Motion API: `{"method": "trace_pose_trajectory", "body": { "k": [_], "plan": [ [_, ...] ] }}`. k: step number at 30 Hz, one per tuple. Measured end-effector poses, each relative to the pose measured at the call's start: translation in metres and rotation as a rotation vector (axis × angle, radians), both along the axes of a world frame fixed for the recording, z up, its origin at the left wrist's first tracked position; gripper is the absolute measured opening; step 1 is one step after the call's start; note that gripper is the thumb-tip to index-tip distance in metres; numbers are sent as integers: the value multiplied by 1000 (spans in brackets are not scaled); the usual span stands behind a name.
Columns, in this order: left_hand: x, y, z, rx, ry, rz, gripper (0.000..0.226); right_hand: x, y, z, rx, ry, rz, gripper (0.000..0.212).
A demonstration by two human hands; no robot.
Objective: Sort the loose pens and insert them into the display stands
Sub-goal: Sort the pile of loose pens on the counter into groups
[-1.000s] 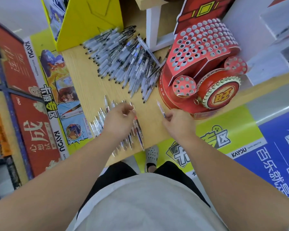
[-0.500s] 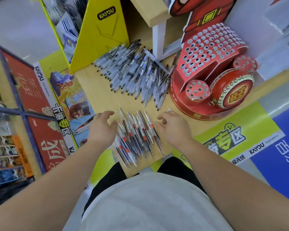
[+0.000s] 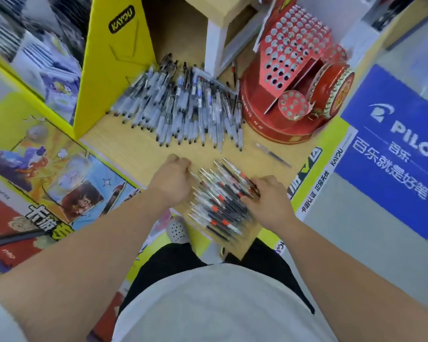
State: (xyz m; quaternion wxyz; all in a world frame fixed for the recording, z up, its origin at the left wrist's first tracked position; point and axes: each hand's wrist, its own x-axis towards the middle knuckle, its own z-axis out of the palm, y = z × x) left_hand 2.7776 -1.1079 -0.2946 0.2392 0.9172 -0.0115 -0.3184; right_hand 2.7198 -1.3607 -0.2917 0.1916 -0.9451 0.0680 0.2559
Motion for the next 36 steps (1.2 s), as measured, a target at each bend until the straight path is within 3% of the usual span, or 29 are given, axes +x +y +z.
{"method": "trace_pose_trajectory", "body": {
  "k": [12,20,29,36],
  "plan": [
    [-7,-13,-4,126,-36,11,21,4,8,-1,75,-58,-29,52],
    [4,2,13,71,-65,111,46,16,5,5,113,-71,-22,56],
    [73,33,21,-56,-226,116,33,65,45,22,183,-160,-218,46],
    [155,47,16,-93,-371,73,35,140,107,24,216,-193,-345,33]
  ]
}}
